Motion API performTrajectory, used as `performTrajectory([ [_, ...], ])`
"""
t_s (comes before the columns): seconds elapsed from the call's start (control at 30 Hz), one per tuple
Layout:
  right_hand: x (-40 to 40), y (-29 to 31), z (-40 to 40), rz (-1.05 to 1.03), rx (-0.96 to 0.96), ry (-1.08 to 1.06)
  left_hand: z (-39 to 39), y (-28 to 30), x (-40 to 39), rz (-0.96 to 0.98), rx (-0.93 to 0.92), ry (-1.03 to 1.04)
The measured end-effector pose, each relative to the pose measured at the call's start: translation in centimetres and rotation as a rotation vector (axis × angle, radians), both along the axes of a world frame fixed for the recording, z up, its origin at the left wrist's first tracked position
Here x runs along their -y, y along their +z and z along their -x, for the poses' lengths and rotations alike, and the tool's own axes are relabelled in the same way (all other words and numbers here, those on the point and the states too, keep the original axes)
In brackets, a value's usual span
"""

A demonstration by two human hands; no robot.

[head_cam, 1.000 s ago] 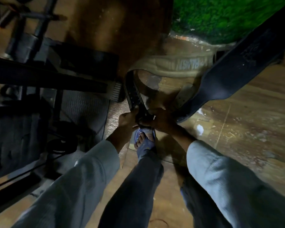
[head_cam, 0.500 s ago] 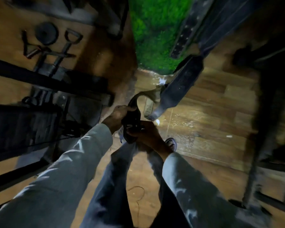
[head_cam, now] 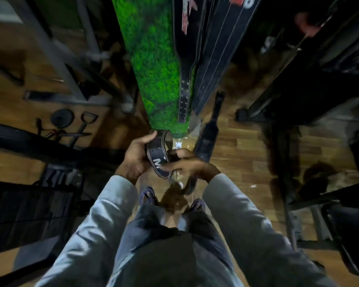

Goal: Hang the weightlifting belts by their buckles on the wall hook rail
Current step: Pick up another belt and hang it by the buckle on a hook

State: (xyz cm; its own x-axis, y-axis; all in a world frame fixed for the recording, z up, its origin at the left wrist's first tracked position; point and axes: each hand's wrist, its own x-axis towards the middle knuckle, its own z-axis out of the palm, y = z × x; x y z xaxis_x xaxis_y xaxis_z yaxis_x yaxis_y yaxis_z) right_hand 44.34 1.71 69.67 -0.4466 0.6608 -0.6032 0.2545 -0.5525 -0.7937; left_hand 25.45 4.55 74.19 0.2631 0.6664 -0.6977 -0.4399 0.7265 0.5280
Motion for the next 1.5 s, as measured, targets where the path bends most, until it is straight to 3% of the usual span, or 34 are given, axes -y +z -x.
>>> performTrajectory([
  [0.07,-0.2,3.2,-0.5,-0.011,-0.064,0.006,0.7,2.1,-0.1,-0.057,0.050,-0.002],
  [0.13,-0.9,6.2,-0.6,0.206,-0.360,-0.149,1.4,4.4,-0.3,-0.159,0.082,-0.029],
  [0.2,-3.1,7.0,0.3,0.329,-0.445,-0.333,1.6,7.0,-0.6,-0.285,0.085,-0.056],
  [0.27,-5.4,9.8,1.7,0.340,-0.426,-0.364,2.0,8.5,-1.1,-0.401,0.110,-0.049],
  [0.33,-8.0,12.6,2.9,0.294,-0.416,-0.372,3.0,9.4,-1.4,-0.491,0.112,-0.003],
  [0.47,-11.4,18.0,5.6,0.214,-0.364,-0.270,5.3,9.0,-1.2,-0.614,0.054,-0.104],
  [0.6,-12.4,20.1,9.1,-0.063,-0.261,-0.167,6.7,9.7,-1.8,-0.590,-0.028,-0.090],
  [0.73,-12.4,21.1,10.2,-0.266,-0.417,-0.149,7.7,12.3,-2.2,-0.465,-0.082,-0.048],
  [0.8,-11.5,21.0,9.6,-0.304,-0.528,-0.085,8.1,12.9,-3.0,-0.413,0.015,0.099],
  [0.87,-10.7,19.8,8.1,-0.296,-0.585,0.015,8.6,13.6,-4.4,-0.409,0.262,0.252],
  [0.93,-9.6,18.5,6.8,-0.286,-0.556,0.096,8.8,14.9,-5.8,-0.431,0.383,0.259],
  [1.03,-9.1,16.4,5.3,-0.252,-0.449,0.068,7.4,17.7,-7.0,-0.441,0.164,0.108],
  [1.1,-9.0,15.7,4.6,-0.212,-0.411,0.047,6.5,17.7,-8.1,-0.512,0.059,0.155],
  [1.2,-9.3,15.2,3.3,-0.048,-0.584,-0.058,5.7,16.3,-8.6,-0.609,0.112,0.213],
  [1.3,-10.3,17.8,3.5,-0.064,-0.694,-0.180,5.4,15.8,-8.0,-0.774,0.127,0.182],
  [1.4,-12.7,22.3,5.2,-0.090,-0.704,-0.276,5.3,15.6,-6.9,-0.887,0.048,0.088],
  [1.5,-14.5,25.3,6.8,-0.148,-0.598,-0.281,6.1,15.0,-5.6,-0.841,0.003,-0.033],
])
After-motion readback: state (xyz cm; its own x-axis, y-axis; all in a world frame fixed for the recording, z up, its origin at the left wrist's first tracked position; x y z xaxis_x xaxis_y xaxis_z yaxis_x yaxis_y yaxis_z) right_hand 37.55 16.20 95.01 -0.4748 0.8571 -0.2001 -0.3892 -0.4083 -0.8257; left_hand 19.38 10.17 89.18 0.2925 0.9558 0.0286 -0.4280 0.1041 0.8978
